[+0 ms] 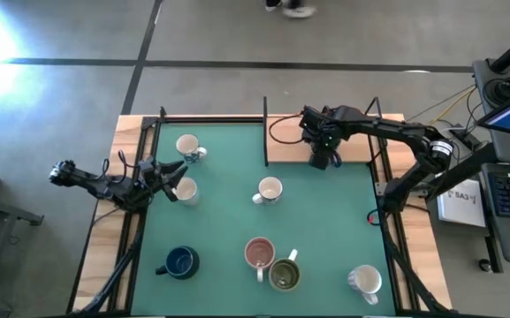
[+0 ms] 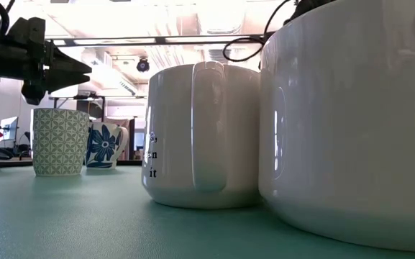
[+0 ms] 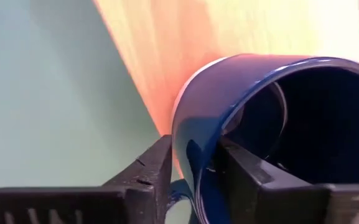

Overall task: Place coffee mugs
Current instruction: Put the blue mug on the shelf

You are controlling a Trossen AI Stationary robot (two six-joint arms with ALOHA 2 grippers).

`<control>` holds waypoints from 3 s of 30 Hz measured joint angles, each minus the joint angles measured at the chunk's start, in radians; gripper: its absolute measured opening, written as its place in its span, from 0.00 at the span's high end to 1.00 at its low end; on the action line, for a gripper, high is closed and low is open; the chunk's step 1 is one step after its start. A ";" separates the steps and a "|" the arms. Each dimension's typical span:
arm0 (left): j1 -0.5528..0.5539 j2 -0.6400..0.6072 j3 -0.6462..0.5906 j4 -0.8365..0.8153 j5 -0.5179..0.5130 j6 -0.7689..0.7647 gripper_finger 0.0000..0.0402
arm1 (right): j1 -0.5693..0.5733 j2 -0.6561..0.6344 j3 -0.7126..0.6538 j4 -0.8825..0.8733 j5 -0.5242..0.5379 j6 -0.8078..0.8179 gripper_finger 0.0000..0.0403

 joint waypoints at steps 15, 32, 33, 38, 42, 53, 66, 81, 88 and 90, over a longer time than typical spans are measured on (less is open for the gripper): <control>0.000 0.000 0.000 0.000 0.000 0.000 0.69 | 0.000 0.000 0.044 0.064 0.025 0.436 0.69; 0.000 0.000 0.000 0.000 0.000 0.000 0.69 | -0.029 0.113 0.050 0.126 0.043 0.371 0.87; 0.000 0.000 0.000 0.000 0.000 0.000 0.69 | -0.028 0.116 0.056 0.117 0.041 0.353 0.90; 0.000 0.000 0.000 0.000 0.000 0.000 0.69 | -0.029 0.108 0.081 0.049 0.031 0.206 0.96; 0.000 0.000 0.000 0.000 0.000 0.000 0.69 | -0.035 0.082 0.109 -0.039 0.037 0.063 0.96; 0.000 0.000 0.000 0.000 0.000 0.000 0.69 | -0.039 0.064 0.108 -0.171 0.034 -0.371 0.95; 0.000 0.000 0.000 0.000 0.000 0.000 0.69 | -0.039 0.084 0.072 -0.040 -0.068 -0.537 0.94; 0.000 0.000 0.000 0.000 0.000 0.000 0.69 | -0.049 0.124 0.072 -0.042 -0.055 -0.491 0.94; 0.000 0.000 0.000 0.000 0.000 0.000 0.69 | -0.049 0.110 0.070 -0.045 -0.061 -0.443 0.94; 0.000 0.000 0.000 0.000 0.000 0.000 0.69 | -0.048 0.107 0.070 -0.041 -0.061 -0.409 0.93</control>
